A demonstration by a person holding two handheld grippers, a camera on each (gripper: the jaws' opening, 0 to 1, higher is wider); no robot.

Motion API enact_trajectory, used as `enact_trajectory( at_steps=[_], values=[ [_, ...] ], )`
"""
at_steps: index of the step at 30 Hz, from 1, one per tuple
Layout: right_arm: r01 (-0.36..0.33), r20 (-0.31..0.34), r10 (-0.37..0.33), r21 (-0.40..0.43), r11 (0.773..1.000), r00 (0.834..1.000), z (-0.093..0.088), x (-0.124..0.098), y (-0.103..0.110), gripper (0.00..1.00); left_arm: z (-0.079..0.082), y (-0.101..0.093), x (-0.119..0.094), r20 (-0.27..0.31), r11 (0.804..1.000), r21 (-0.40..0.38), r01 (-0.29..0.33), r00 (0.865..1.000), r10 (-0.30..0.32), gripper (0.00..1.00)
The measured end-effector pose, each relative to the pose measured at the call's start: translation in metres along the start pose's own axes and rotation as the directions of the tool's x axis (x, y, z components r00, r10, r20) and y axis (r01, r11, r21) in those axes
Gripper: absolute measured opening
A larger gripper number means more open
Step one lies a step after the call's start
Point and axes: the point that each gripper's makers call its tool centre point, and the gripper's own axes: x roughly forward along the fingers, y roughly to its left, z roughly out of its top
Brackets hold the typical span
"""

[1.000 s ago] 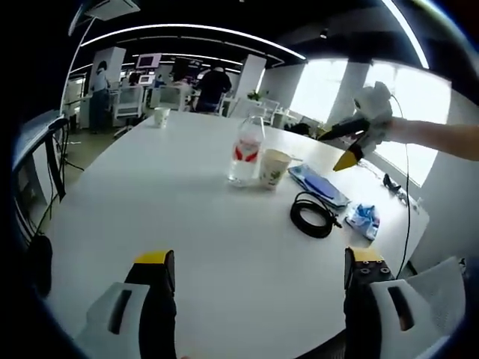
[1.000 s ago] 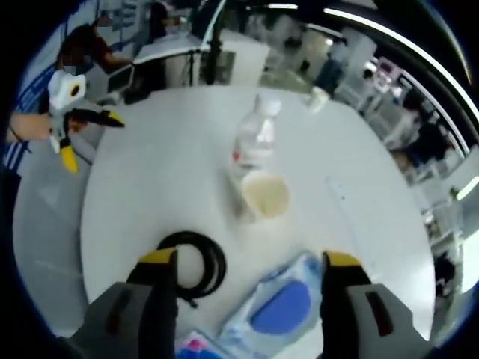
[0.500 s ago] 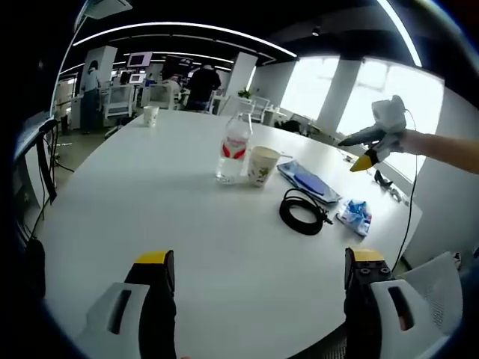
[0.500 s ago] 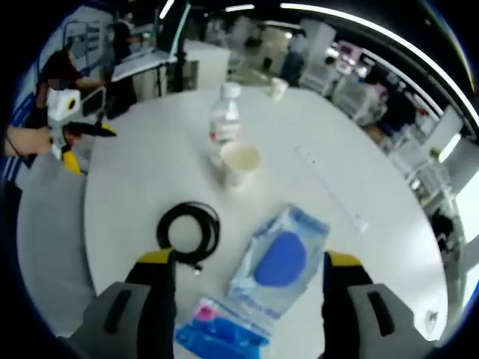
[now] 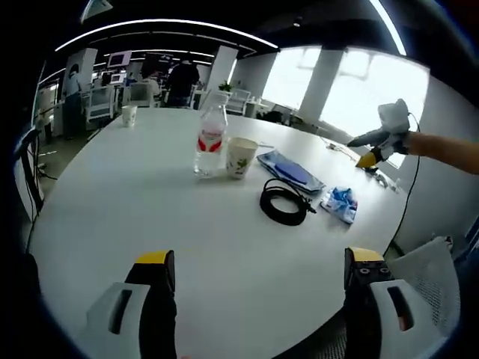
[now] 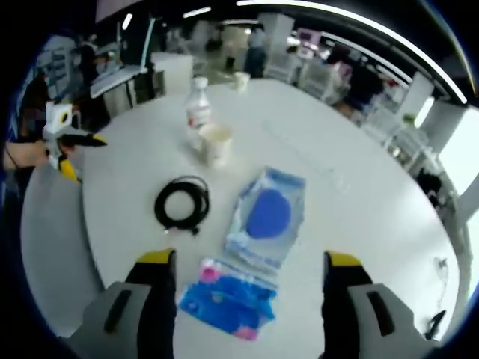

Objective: Arrange the tabletop items into an orderly group along one side of the table until the central work area is clear of visible clutter.

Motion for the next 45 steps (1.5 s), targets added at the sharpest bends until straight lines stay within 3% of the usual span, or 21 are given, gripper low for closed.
enact_trajectory(
  at_steps=[12,19,25,29,34,45],
  values=[
    [0.053,0.007,-0.054,0.073,0.996,0.999,-0.025,-0.02,0.004,0.77,0.005,-0.001,0.004,0.016,1.0,-0.01,0.03,0.999,-0.03,0.92],
    [0.064,0.03,-0.068,0.118,0.991,0.997,-0.037,-0.029,0.004,0.77,0.003,-0.002,0.003,-0.021,0.999,0.026,0.034,0.999,-0.033,0.92],
    [0.057,0.057,-0.067,0.165,0.985,0.996,-0.055,-0.031,0.006,0.77,0.013,-0.004,0.003,-0.02,0.997,0.068,0.021,1.0,-0.019,0.92],
    [0.047,0.079,-0.067,0.239,0.97,0.995,-0.066,-0.035,0.004,0.76,0.019,-0.001,0.003,-0.021,0.998,0.06,-0.01,1.0,0.011,0.92],
    [0.054,0.114,-0.084,0.243,0.969,0.99,-0.073,-0.041,0.001,0.76,0.026,-0.006,0.006,-0.03,0.995,0.098,-0.01,0.999,0.013,0.93],
    [0.033,0.186,-0.108,0.368,0.929,0.977,-0.101,-0.045,0.022,0.75,0.051,-0.025,0.018,-0.029,0.991,0.13,0.001,1.0,0.003,0.92]
  ],
)
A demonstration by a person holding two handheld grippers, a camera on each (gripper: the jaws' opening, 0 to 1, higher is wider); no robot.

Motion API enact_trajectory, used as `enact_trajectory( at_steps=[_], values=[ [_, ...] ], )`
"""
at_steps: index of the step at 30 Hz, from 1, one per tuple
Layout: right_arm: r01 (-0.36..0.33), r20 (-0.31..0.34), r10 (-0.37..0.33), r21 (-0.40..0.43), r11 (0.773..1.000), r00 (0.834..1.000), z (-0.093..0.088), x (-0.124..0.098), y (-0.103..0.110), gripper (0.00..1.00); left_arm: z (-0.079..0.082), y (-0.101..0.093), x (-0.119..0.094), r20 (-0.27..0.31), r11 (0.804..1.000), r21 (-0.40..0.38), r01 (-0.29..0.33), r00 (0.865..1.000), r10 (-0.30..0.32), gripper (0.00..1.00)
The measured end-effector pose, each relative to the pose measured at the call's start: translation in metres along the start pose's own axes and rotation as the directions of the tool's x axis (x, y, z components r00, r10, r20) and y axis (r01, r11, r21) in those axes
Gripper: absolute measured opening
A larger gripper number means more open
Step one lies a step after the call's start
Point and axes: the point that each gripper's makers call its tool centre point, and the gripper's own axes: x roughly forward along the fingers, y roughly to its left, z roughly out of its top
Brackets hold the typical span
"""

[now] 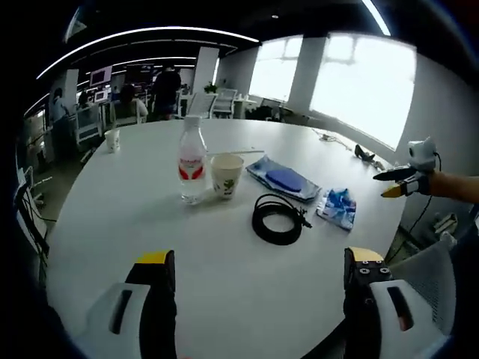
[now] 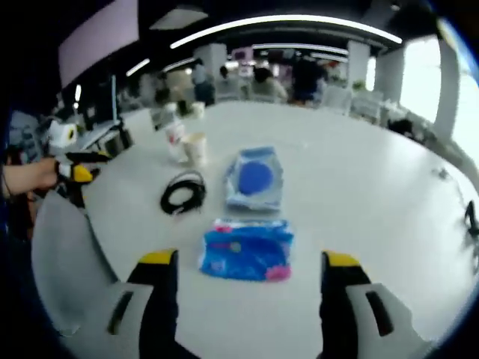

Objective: Arrange the tabletop items into an orderly group along one side of the table until the central work area is clear of visible clutter.

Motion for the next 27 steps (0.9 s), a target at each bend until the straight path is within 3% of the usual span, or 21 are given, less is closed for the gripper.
enact_trajectory(
  at_steps=[8,17,27],
  values=[
    [-0.015,0.028,0.014,0.044,0.999,1.0,-0.013,-0.002,0.003,0.74,0.012,0.0,0.005,-0.011,0.999,0.036,-0.002,1.0,0.002,0.92],
    [-0.021,0.035,0.019,0.038,0.999,0.999,-0.011,-0.006,-0.003,0.74,0.01,-0.004,0.009,-0.013,1.0,0.012,-0.019,1.0,0.019,0.92],
    [-0.042,0.033,0.04,0.048,0.998,0.999,-0.014,-0.003,0.007,0.73,0.008,-0.006,0.007,-0.012,1.0,0.003,-0.014,1.0,0.014,0.92]
  ],
)
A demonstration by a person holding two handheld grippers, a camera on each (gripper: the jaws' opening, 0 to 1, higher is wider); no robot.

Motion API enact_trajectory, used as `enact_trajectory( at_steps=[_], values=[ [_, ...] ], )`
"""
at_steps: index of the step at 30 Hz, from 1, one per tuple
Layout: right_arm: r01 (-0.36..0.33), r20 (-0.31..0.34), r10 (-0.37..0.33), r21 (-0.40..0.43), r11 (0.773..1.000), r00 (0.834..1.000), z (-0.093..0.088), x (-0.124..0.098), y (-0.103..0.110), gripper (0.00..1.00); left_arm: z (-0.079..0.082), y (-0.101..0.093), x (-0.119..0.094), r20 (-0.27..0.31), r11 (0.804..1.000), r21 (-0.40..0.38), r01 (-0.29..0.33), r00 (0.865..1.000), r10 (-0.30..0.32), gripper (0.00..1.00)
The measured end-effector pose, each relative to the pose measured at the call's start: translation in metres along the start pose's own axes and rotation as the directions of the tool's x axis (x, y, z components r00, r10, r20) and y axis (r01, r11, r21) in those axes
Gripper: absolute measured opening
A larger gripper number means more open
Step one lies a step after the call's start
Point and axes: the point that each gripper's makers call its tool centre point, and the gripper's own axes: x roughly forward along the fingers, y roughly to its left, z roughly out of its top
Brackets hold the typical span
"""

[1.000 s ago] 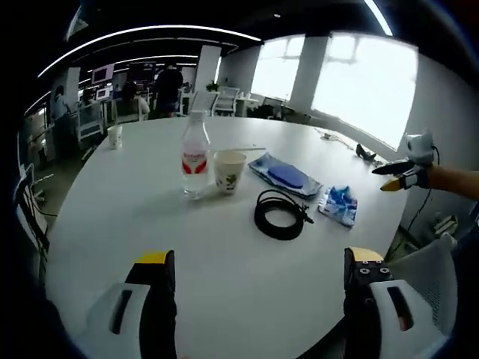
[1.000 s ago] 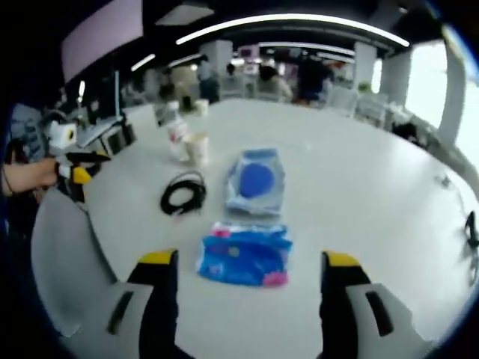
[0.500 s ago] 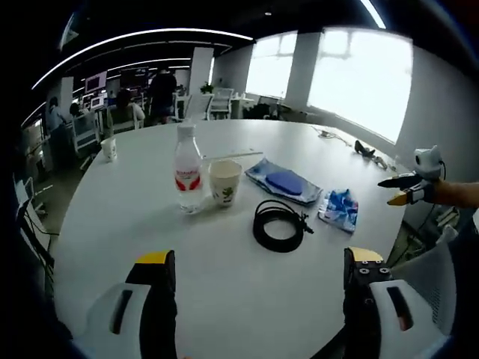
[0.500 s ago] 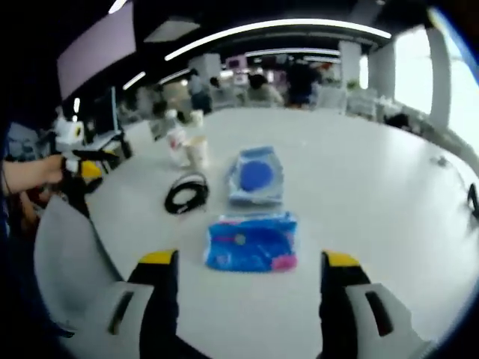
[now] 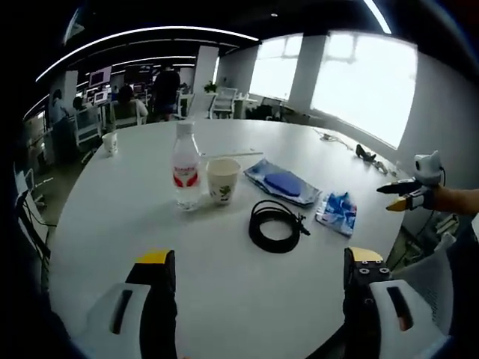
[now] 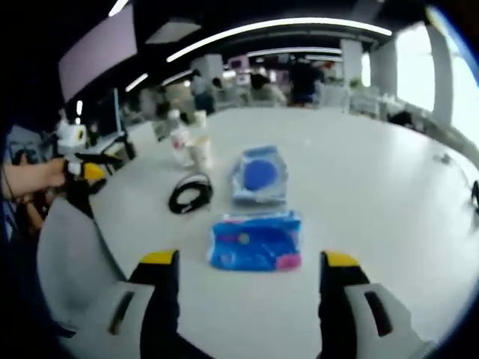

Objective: Arrange the tabletop items into an orderly group along one side of the table until the central work area is clear of visible clutter.

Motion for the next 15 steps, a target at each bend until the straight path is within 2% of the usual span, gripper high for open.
enact_trajectory(
  at_steps=[8,15],
  values=[
    [-0.002,0.006,0.002,0.014,1.0,1.0,0.001,0.0,-0.001,0.73,0.012,-0.001,0.009,0.0,1.0,0.026,0.016,1.0,-0.016,0.92],
    [-0.001,0.003,0.001,0.029,1.0,1.0,0.0,0.0,-0.003,0.72,0.032,-0.009,0.026,0.007,0.996,0.064,0.056,0.998,-0.056,0.92]
  ],
)
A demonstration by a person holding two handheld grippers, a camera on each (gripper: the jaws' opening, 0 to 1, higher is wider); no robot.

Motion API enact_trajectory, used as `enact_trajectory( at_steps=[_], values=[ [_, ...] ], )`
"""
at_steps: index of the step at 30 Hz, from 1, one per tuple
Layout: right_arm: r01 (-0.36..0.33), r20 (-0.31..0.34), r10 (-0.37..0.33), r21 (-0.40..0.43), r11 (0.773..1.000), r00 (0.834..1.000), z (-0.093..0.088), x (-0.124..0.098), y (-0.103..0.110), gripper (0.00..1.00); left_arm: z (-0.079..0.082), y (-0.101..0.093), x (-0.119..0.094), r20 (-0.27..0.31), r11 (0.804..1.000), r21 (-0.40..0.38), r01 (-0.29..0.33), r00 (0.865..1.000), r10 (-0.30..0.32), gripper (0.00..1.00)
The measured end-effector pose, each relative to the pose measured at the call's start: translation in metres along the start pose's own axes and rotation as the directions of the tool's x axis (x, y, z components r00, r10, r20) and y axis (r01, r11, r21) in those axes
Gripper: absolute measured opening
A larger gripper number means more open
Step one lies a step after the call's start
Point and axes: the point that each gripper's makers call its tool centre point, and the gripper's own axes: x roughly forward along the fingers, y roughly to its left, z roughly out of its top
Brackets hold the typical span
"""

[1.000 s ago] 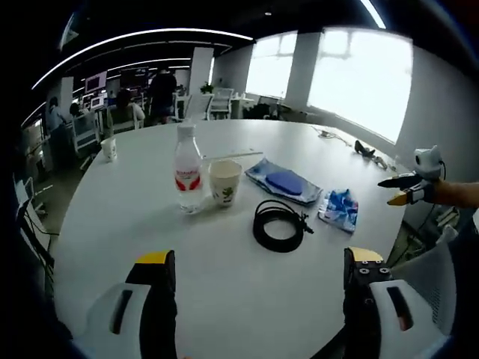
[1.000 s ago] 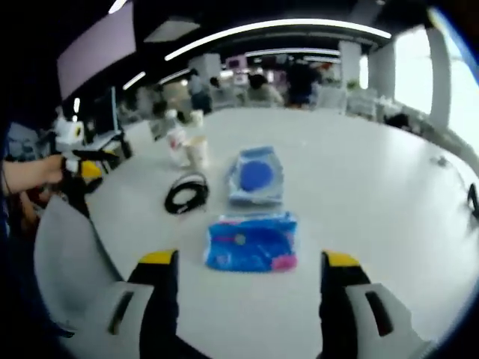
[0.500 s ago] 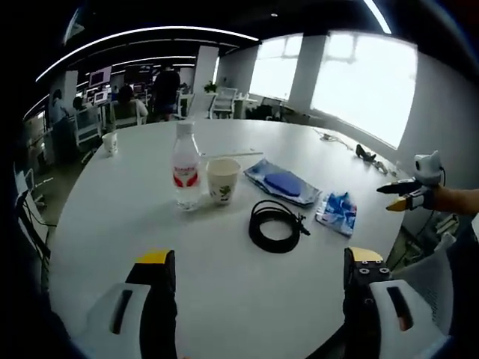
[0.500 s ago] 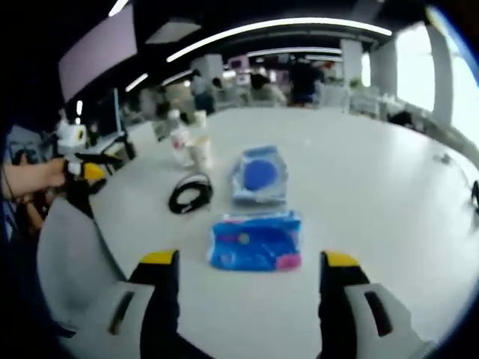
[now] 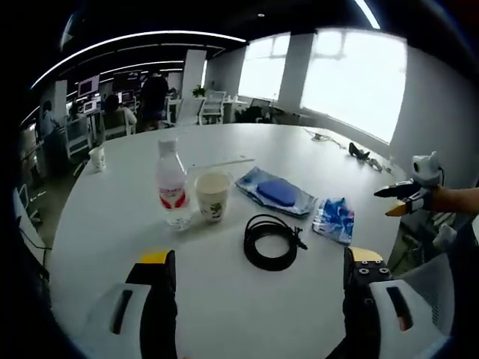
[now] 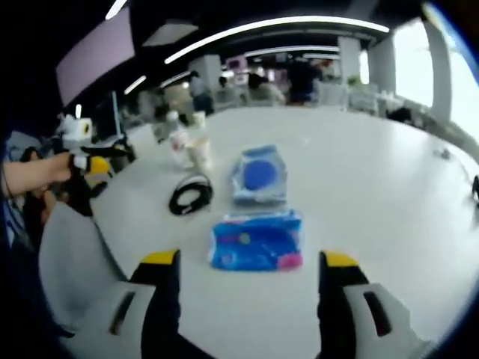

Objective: Arrange the tabletop items into an orderly group along one side of the table until the central work area is clear of visible clutter.

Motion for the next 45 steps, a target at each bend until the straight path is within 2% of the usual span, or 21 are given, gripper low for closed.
enact_trajectory(
  at_steps=[6,13,21,28,32,38,41,45],
  values=[
    [0.002,0.006,-0.002,0.004,1.0,1.0,0.002,0.0,-0.003,0.71,0.014,-0.005,0.016,-0.001,0.999,0.034,0.032,0.999,-0.032,0.92],
    [-0.005,0.007,0.005,0.009,1.0,1.0,0.004,0.003,-0.003,0.71,0.031,-0.02,0.038,0.002,0.993,0.077,0.085,0.996,-0.086,0.92],
    [-0.025,0.025,0.024,0.023,0.999,0.999,0.016,0.013,-0.004,0.7,0.06,-0.037,0.067,0.03,0.983,0.127,0.133,0.99,-0.138,0.92],
    [-0.044,0.05,0.042,0.047,0.998,0.998,0.03,0.025,-0.007,0.69,0.083,-0.045,0.092,0.018,0.968,0.198,0.152,0.987,-0.158,0.91],
    [-0.058,0.059,0.055,0.062,0.996,0.997,0.036,0.034,-0.007,0.68,0.094,-0.047,0.109,-0.012,0.951,0.269,0.155,0.987,-0.158,0.9],
    [-0.088,0.082,0.081,0.085,0.992,0.993,0.052,0.047,-0.003,0.66,0.106,-0.05,0.136,-0.048,0.93,0.327,0.168,0.986,-0.161,0.89],
    [-0.098,0.069,0.093,0.076,0.992,0.993,0.054,0.056,0.0,0.62,0.112,-0.045,0.148,-0.047,0.942,0.303,0.146,0.989,-0.138,0.87],
    [-0.109,0.06,0.103,0.114,0.987,0.993,0.057,0.068,0.001,0.6,0.117,-0.039,0.163,-0.045,0.95,0.284,0.131,0.991,-0.123,0.85]
  ],
)
